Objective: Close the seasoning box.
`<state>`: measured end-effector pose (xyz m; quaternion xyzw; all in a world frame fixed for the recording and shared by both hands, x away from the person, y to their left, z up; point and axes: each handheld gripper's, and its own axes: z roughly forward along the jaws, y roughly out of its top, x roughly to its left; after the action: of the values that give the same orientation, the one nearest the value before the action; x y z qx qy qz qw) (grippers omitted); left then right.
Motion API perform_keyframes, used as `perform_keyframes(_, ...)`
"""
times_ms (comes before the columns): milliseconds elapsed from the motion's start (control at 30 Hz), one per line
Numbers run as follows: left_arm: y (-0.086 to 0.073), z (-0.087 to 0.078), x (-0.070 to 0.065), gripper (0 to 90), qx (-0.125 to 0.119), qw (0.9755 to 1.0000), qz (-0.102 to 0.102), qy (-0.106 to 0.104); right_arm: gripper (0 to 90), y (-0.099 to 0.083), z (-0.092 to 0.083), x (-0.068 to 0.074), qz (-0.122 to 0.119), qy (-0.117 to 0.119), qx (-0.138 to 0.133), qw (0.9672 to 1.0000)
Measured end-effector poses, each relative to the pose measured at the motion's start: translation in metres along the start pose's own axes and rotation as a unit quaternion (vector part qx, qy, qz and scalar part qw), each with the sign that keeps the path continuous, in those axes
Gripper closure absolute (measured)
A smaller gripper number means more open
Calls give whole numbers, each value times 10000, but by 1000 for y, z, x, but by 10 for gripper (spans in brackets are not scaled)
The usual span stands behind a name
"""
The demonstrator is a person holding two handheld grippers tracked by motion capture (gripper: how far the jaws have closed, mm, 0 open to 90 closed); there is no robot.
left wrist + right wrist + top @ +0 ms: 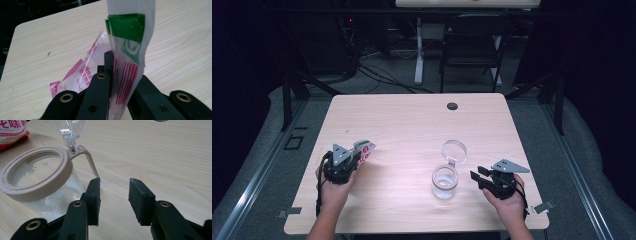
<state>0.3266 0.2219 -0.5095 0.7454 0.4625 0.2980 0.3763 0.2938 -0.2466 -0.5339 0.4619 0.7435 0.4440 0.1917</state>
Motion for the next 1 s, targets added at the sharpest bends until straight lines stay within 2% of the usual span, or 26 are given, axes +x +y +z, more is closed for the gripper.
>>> perform_keyframes(467,1,-7,10,900,-145,9996,-220,64,615,0,1,0,-5,7,12,10000)
perform_keyframes(833,2,-15,19,900,-209,9993,-258,173,614,0,0,1,-9,2,11,10000)
perform_keyframes(1000,2,-20,28,900,-301,9985,-400,208,612,0,0,0,-5,2,-19,10000)
